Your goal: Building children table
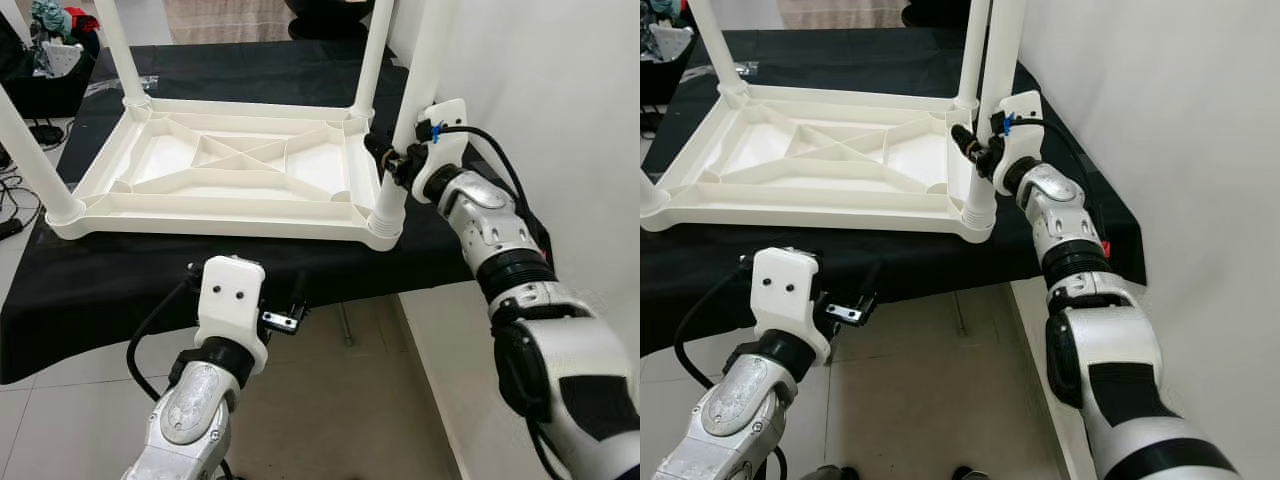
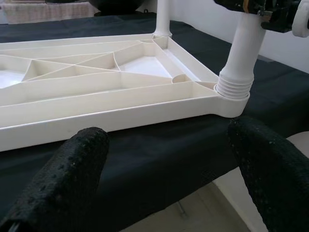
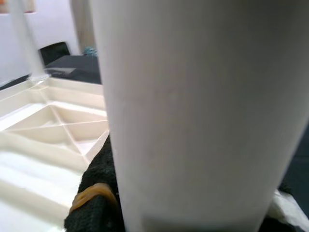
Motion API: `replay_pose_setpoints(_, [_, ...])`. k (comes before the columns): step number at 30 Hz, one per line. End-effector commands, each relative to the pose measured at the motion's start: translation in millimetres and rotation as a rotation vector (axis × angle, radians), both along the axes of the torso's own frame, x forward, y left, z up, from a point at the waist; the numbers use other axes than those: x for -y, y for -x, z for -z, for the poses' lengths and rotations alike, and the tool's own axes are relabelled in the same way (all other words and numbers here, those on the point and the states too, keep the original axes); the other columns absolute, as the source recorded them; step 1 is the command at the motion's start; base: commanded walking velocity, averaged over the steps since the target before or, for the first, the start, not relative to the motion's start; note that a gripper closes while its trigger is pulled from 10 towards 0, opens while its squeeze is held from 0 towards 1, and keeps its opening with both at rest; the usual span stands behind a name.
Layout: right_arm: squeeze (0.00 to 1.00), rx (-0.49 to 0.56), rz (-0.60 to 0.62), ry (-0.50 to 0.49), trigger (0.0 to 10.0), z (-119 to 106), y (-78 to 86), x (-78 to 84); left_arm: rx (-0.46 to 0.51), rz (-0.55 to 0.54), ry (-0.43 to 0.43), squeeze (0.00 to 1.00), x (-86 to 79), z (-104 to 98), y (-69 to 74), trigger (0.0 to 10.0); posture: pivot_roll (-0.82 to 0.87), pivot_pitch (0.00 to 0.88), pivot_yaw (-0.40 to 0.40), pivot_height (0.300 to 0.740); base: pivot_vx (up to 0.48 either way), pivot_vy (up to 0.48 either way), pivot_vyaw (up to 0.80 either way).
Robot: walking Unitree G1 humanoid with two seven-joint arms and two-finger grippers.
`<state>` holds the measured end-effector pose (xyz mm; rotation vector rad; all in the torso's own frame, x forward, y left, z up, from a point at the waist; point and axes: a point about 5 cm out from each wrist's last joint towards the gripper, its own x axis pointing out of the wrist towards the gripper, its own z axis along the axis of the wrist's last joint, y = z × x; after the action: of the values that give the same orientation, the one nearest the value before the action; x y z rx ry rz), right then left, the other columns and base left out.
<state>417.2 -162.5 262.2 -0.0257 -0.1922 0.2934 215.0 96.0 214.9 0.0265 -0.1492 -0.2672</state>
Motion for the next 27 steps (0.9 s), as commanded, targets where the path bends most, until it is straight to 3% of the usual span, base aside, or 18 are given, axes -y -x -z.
replay_pose_setpoints(1, [0.00,-0.174,0.152,0.010,10.0,47,3.5,18.6,-0.008,0.004,-0.005,0.00,-0.4,2,-0.7,10.0,0.11,0.212,-0.060,0.740,0.000,0.000,0.00])
replay_pose_setpoints(7, [0.00,-0.172,0.344,0.010,10.0,52,5.2,26.5,-0.006,0.008,-0.007,0.00,-0.3,2,-2.1,10.0,0.10,0.212,-0.058,0.740,0.000,0.000,0.00])
replay_pose_setpoints(12, [0.00,-0.203,0.497,0.035,10.0,64,9.2,21.9,-0.005,0.014,-0.007,0.00,0.9,2,-2.8,10.0,0.10,0.218,-0.055,0.740,0.000,0.000,0.00])
replay_pose_setpoints(19, [0.00,-0.209,0.591,0.032,10.0,68,12.4,14.3,-0.001,0.015,-0.008,0.00,0.6,1,-4.0,10.0,0.10,0.220,-0.054,0.740,0.000,0.000,0.00])
replay_pose_setpoints(24, [0.00,-0.239,0.678,-0.016,10.0,71,14.6,10.4,0.000,0.014,-0.008,0.00,0.5,0,-4.6,10.0,0.10,0.220,-0.055,0.740,0.000,0.000,0.00])
replay_pose_setpoints(26, [0.00,-0.261,0.724,-0.058,10.0,73,16.0,6.9,0.000,0.013,-0.008,0.00,0.4,0,-4.7,10.0,0.11,0.221,-0.054,0.740,0.000,0.000,0.00])
replay_pose_setpoints(27, [0.00,-0.284,0.787,-0.127,10.0,74,18.3,1.2,0.000,0.013,-0.008,0.00,0.5,0,-5.1,10.0,0.11,0.220,-0.057,0.740,0.000,0.000,0.00])
